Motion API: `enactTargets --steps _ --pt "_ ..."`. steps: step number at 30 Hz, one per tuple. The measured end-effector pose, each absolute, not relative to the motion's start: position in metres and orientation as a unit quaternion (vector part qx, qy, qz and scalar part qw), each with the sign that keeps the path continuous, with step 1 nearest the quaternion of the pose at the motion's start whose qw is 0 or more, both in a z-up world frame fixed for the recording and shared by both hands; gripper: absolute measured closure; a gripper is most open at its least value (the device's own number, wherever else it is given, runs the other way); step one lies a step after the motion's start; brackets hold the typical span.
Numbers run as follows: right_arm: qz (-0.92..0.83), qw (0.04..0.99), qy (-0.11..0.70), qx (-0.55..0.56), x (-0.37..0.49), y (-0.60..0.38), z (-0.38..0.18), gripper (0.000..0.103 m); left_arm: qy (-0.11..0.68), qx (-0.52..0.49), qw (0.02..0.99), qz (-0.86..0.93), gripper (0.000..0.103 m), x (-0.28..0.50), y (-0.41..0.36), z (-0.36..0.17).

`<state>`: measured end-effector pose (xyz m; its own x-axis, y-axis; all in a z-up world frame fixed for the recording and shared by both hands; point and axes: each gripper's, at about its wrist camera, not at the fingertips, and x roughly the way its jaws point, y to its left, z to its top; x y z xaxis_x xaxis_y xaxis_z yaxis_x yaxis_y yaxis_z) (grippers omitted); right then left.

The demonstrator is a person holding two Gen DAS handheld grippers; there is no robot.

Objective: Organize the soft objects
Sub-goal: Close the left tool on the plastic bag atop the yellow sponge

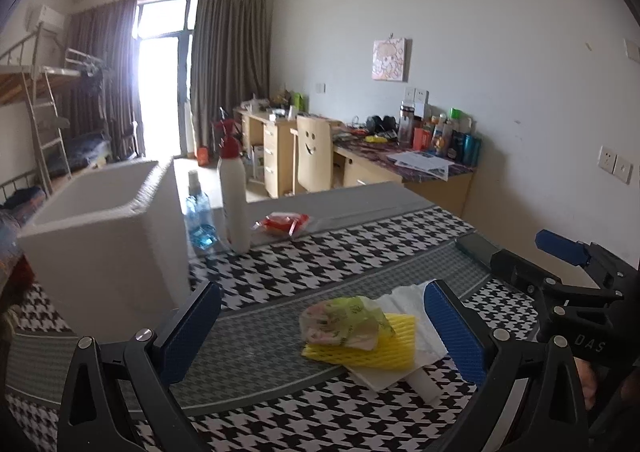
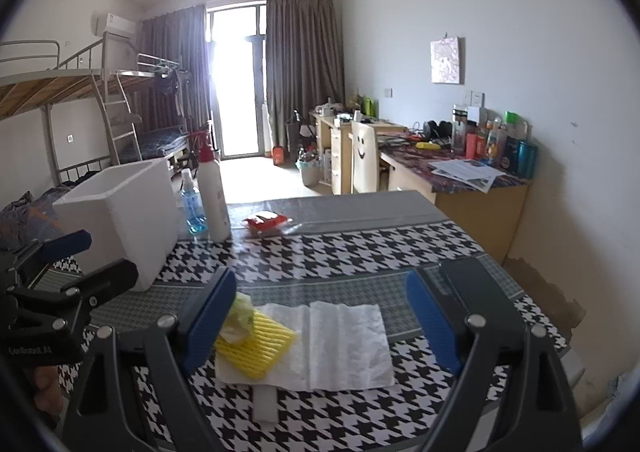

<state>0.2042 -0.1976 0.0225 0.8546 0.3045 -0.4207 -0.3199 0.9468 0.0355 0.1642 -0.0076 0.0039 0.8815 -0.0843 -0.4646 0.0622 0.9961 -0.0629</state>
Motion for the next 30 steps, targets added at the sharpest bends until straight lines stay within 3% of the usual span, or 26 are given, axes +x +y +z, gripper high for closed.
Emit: enactTargets --steps 27,30 --pt "0.152 0.947 0.282 -0.024 0.231 -0.215 -0.023 0.014 0.301 0.006 0.953 -0.032 0.001 0.218 -0.037 -0.049" --pt "0.153 0.944 0.291 -0.025 0.236 -0.214 -0.028 0.013 0.305 0.008 0.952 -0.037 0.005 0.221 -0.039 -0.052"
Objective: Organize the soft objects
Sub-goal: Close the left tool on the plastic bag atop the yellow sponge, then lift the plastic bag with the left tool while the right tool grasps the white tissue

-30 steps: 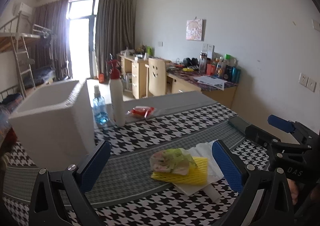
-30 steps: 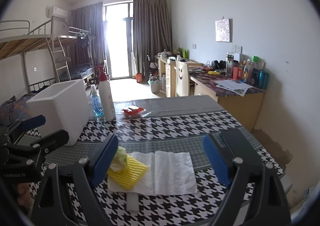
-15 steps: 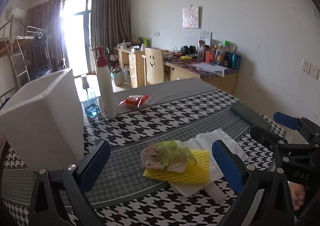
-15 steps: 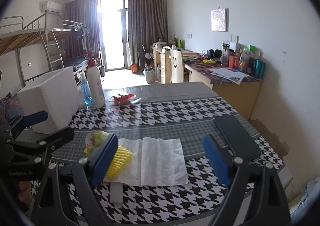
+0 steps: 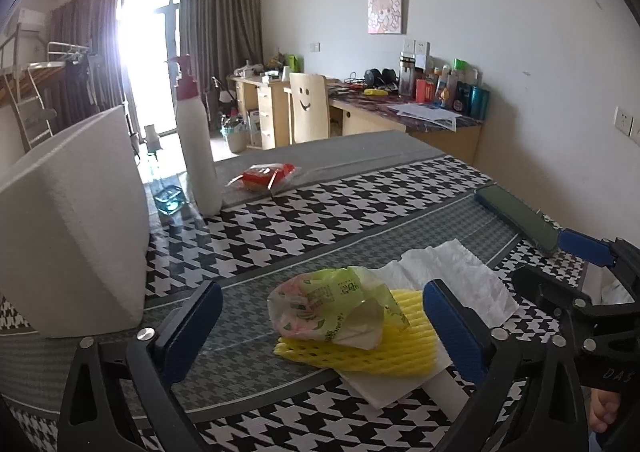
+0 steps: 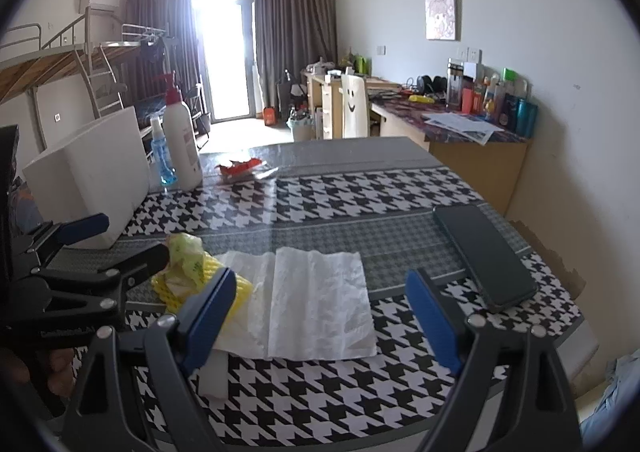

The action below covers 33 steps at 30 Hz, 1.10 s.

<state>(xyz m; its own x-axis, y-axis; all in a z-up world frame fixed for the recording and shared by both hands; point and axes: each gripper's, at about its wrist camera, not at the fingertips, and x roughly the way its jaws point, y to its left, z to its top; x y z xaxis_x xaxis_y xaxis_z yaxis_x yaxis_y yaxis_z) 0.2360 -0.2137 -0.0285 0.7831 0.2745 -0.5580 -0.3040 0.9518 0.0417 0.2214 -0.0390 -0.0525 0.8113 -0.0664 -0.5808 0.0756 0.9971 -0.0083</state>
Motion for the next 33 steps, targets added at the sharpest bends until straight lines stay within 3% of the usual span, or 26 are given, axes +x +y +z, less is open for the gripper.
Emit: enactTargets --steps 14,26,29,31,33 --pt "0.165 0.933 0.318 -0.032 0.249 -0.2 -0.043 0.014 0.355 -0.001 0.934 -0.035 0.025 0.246 -0.033 -0.081" --pt "0.169 0.928 0.331 -0.029 0.252 -0.198 -0.051 0.014 0.368 -0.004 0.928 -0.062 0.06 0.249 -0.035 -0.087" --pt "0.17 0.927 0.332 -0.03 0.251 -0.197 -0.052 0.014 0.368 -0.003 0.928 -0.066 0.073 0.248 -0.035 -0.086" --pt "0.169 0.927 0.335 -0.031 0.252 -0.197 -0.053 0.014 0.366 0.0 0.928 -0.067 0.074 0.247 -0.036 -0.086" --pt "0.17 0.925 0.338 -0.028 0.253 -0.197 -0.054 0.014 0.363 0.002 0.929 -0.07 0.082 0.246 -0.037 -0.085"
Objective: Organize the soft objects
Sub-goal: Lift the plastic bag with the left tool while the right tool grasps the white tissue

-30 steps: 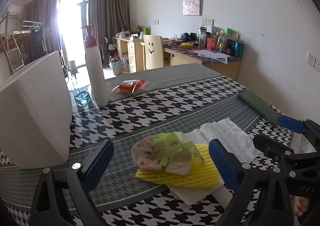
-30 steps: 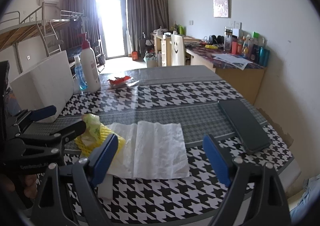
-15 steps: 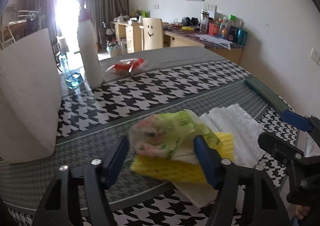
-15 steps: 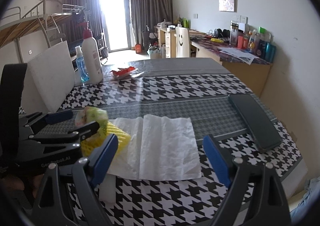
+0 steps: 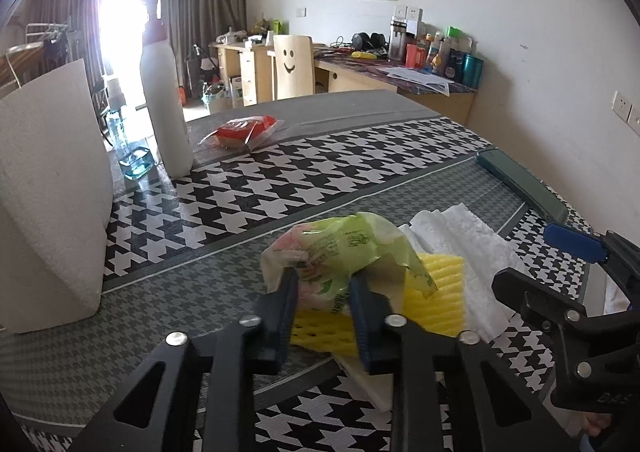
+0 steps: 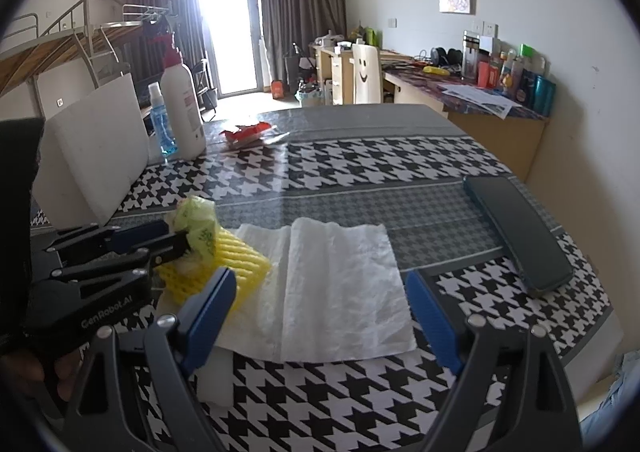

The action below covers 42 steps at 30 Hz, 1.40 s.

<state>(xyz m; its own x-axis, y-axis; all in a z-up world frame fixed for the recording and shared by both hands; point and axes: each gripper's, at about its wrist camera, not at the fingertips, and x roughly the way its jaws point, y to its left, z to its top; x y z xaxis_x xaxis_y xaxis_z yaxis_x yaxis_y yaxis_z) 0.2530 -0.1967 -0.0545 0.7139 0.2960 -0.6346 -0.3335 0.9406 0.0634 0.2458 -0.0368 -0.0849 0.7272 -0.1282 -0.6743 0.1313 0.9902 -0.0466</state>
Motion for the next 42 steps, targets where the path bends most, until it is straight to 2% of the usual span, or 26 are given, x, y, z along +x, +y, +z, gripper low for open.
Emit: enactTargets --steps 8,23,25,27,29,37,38,39,41,42 --pt "0.16 0.926 0.34 -0.026 0.255 -0.201 -0.055 0.014 0.356 0.002 0.932 -0.072 0.086 0.243 -0.037 -0.08" --pt "0.195 0.922 0.333 -0.037 0.249 -0.182 -0.052 0.014 0.33 0.006 0.941 -0.079 0.086 0.219 -0.03 -0.055" --pt "0.195 0.922 0.332 -0.038 0.249 -0.182 -0.051 0.014 0.333 0.016 0.94 -0.074 0.075 0.22 -0.035 -0.056" --pt "0.192 0.923 0.332 -0.034 0.25 -0.184 -0.051 0.014 0.334 0.024 0.94 -0.069 0.047 0.221 -0.039 -0.058" --pt "0.191 0.923 0.332 -0.028 0.25 -0.187 -0.051 0.014 0.329 0.023 0.942 -0.06 0.042 0.222 -0.04 -0.058" --pt "0.186 0.923 0.336 -0.024 0.252 -0.195 -0.055 0.014 0.364 0.001 0.93 -0.061 0.041 0.244 -0.045 -0.073" --pt "0.185 0.923 0.337 -0.025 0.253 -0.196 -0.056 0.014 0.363 0.005 0.93 -0.061 0.038 0.245 -0.047 -0.074" --pt "0.182 0.923 0.338 -0.027 0.254 -0.197 -0.057 0.014 0.361 0.008 0.93 -0.061 0.03 0.245 -0.049 -0.075" --pt "0.178 0.922 0.342 -0.026 0.256 -0.199 -0.057 0.014 0.359 0.017 0.932 -0.048 0.024 0.247 -0.052 -0.077" --pt "0.178 0.922 0.344 -0.026 0.257 -0.2 -0.058 0.014 0.359 0.017 0.932 -0.047 0.023 0.248 -0.052 -0.078"
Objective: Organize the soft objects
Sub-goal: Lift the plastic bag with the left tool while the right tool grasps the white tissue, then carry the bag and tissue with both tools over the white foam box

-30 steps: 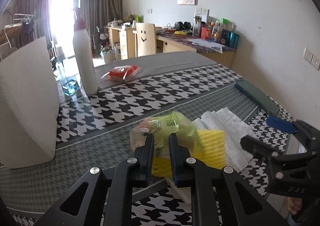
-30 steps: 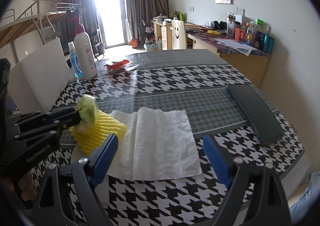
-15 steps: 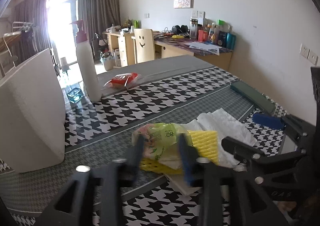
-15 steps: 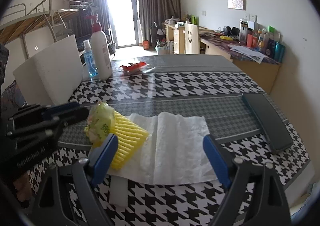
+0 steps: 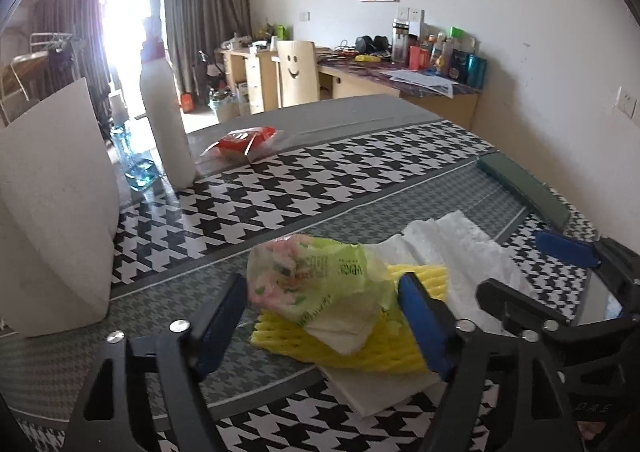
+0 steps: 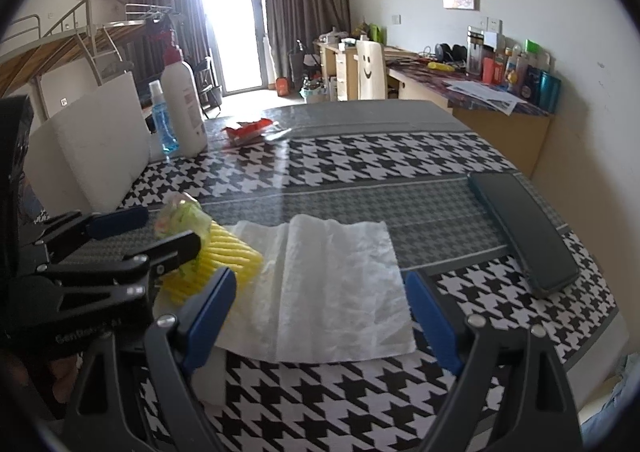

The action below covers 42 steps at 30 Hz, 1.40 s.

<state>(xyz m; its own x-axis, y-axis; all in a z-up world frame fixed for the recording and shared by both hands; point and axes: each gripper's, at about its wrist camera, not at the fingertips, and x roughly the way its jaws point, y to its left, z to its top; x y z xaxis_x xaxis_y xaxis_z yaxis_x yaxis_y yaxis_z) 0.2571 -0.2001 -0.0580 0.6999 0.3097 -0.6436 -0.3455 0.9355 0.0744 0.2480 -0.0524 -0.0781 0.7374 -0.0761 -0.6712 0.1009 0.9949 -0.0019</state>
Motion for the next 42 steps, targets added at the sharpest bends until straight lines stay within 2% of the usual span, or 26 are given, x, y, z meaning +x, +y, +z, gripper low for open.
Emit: enactTargets --steps 4,6,7,11,13,20,27,32,35,42 --pt "0.171 0.919 0.354 -0.033 0.261 -0.203 -0.063 0.014 0.378 0.009 0.924 -0.053 0.025 0.256 -0.052 -0.086" --pt "0.169 0.916 0.364 -0.031 0.264 -0.205 -0.067 0.014 0.385 0.012 0.921 -0.058 0.043 0.258 -0.053 -0.089" --pt "0.168 0.914 0.369 -0.031 0.266 -0.205 -0.07 0.014 0.391 0.016 0.918 -0.061 0.048 0.259 -0.054 -0.091" --pt "0.16 0.909 0.383 -0.031 0.269 -0.207 -0.077 0.014 0.391 0.023 0.917 -0.069 0.058 0.257 -0.058 -0.092" --pt "0.163 0.908 0.385 -0.032 0.268 -0.207 -0.078 0.015 0.391 0.017 0.918 -0.068 0.059 0.256 -0.056 -0.092" --pt "0.183 0.901 0.391 -0.046 0.265 -0.197 -0.078 0.033 0.387 -0.017 0.918 -0.081 0.064 0.251 -0.048 -0.084" --pt "0.192 0.89 0.41 -0.052 0.267 -0.192 -0.085 0.071 0.367 -0.026 0.926 -0.084 0.064 0.237 -0.044 -0.067" --pt "0.193 0.888 0.415 -0.043 0.267 -0.194 -0.084 0.091 0.35 -0.023 0.933 -0.081 0.064 0.227 -0.038 -0.055" --pt "0.204 0.884 0.42 -0.028 0.268 -0.196 -0.083 0.096 0.344 -0.021 0.936 -0.076 0.064 0.222 -0.031 -0.051" --pt "0.222 0.898 0.381 0.006 0.259 -0.196 -0.051 0.097 0.326 -0.021 0.943 -0.059 0.064 0.207 -0.013 -0.041"
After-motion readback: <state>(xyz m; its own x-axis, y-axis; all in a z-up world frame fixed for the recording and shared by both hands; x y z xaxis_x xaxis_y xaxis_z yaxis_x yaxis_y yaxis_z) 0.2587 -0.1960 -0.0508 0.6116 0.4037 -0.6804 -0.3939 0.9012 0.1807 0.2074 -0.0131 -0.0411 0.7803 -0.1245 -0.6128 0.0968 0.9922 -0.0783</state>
